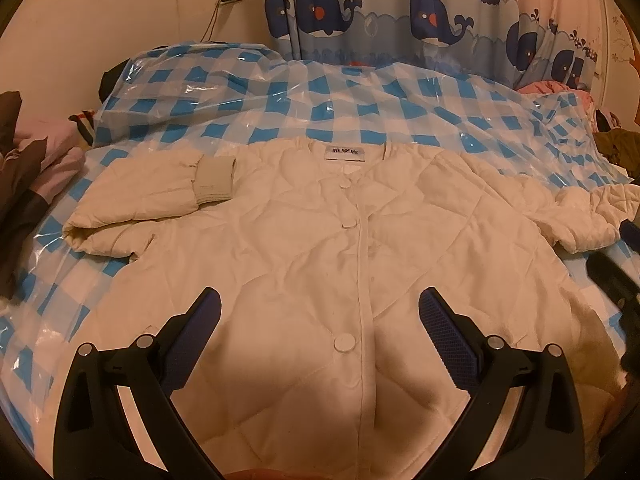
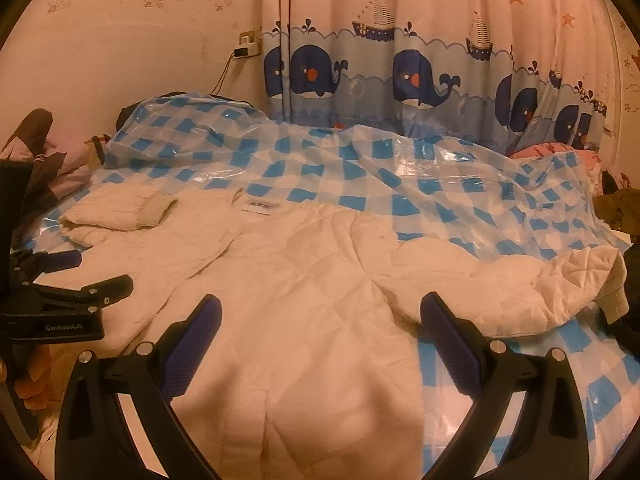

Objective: Fold large clothes

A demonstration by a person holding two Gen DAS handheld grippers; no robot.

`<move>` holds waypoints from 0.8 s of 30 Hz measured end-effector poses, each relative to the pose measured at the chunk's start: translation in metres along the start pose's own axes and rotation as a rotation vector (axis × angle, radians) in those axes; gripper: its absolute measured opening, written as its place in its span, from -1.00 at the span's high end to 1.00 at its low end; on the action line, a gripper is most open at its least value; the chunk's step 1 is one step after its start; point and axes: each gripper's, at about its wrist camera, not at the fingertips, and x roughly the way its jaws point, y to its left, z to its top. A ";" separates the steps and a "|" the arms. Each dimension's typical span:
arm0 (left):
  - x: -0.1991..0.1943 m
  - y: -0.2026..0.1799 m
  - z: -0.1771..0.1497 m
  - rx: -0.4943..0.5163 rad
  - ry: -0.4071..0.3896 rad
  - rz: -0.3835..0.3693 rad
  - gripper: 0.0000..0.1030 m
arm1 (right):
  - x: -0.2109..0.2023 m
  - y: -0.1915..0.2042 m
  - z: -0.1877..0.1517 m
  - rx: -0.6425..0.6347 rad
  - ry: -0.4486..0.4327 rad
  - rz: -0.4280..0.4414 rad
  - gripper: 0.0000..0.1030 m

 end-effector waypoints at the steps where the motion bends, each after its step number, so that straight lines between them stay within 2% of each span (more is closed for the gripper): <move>1: 0.002 -0.001 0.000 0.000 0.000 0.000 -0.85 | -0.002 -0.004 0.002 0.001 -0.002 -0.007 -0.86; 3: 0.002 -0.002 -0.001 0.000 0.001 0.002 -0.85 | -0.010 -0.020 0.010 0.013 -0.016 -0.029 -0.85; 5: 0.003 -0.001 -0.003 -0.001 0.006 0.006 -0.85 | -0.029 -0.065 0.020 0.116 -0.044 -0.057 -0.86; 7: 0.006 0.000 -0.006 -0.011 0.017 0.007 -0.85 | -0.046 -0.126 0.024 0.293 -0.058 -0.059 -0.86; 10: 0.009 0.006 -0.008 -0.021 0.028 0.000 -0.85 | -0.069 -0.240 0.007 0.658 -0.071 -0.026 -0.86; 14: 0.007 0.003 -0.009 -0.009 0.016 0.005 -0.85 | -0.068 -0.344 -0.009 0.928 -0.032 0.014 -0.86; 16: 0.009 0.001 -0.011 -0.004 0.020 0.013 -0.85 | -0.053 -0.374 -0.018 1.074 -0.014 0.096 -0.86; 20: 0.013 0.003 -0.009 -0.012 0.046 0.010 -0.85 | -0.014 -0.398 -0.045 1.336 0.003 0.222 -0.86; 24: 0.014 0.005 -0.008 -0.010 0.041 0.005 -0.85 | 0.024 -0.409 -0.067 1.505 -0.049 0.279 -0.86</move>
